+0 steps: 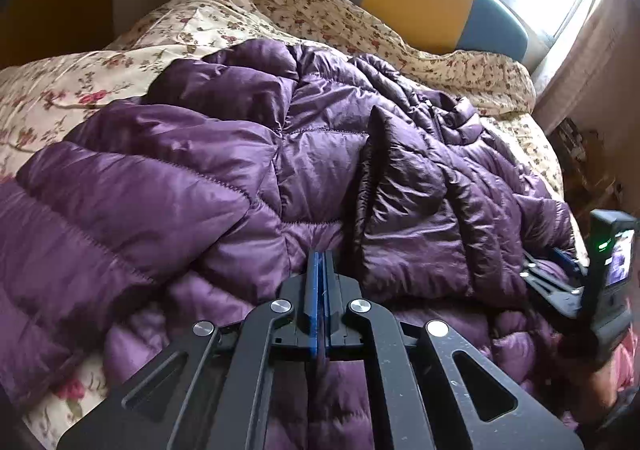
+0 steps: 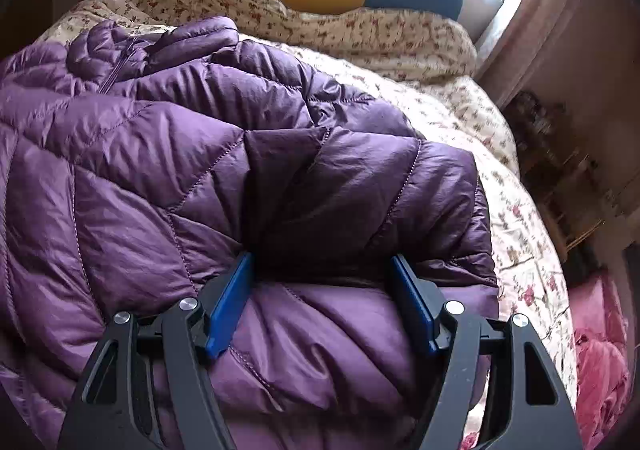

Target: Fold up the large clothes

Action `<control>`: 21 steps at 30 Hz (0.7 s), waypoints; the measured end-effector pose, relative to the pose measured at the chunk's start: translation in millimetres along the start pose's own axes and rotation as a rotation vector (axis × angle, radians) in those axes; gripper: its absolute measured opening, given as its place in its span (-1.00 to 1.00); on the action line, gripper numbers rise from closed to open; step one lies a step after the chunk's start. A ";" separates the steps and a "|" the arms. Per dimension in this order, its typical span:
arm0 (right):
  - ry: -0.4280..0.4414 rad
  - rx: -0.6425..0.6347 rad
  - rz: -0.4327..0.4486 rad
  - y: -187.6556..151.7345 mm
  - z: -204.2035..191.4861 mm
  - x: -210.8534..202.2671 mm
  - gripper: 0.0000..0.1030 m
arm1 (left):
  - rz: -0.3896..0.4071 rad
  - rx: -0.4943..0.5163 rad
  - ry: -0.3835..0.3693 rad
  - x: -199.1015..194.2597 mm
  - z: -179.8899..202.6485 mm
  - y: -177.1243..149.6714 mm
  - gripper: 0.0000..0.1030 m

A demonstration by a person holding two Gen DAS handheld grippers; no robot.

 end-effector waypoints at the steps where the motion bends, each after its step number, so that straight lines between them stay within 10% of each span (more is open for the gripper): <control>1: -0.003 0.000 0.005 -0.5 -0.4 0.6 0.33 | 0.006 0.000 0.001 -4.3 0.6 -1.8 -0.99; 16: -0.024 -0.008 0.029 -4.7 -5.9 -1.5 0.33 | 0.022 -0.090 0.097 -95.7 -71.9 -74.6 -0.98; 17: -0.021 -0.006 0.029 -5.3 -5.9 -1.6 0.33 | 0.028 -0.104 0.107 -102.8 -78.8 -79.4 -0.90; 19: -0.017 -0.002 0.031 -5.6 -5.7 -2.4 0.33 | 0.042 -0.165 0.113 -119.2 -97.2 -91.4 0.42; 21: -0.010 0.003 0.032 -5.2 -3.8 -3.3 0.33 | 0.072 -0.210 0.126 -134.7 -113.9 -101.1 0.44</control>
Point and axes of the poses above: each gripper's, at about its wrist camera, not at the fingertips, and x roughly the way its jaws point, z to its right, y to its top, the point moved 2 cm from there along x, roughly the way its jaws point, and after that the axes turned 7 degrees about y, right-handed, at the moved point
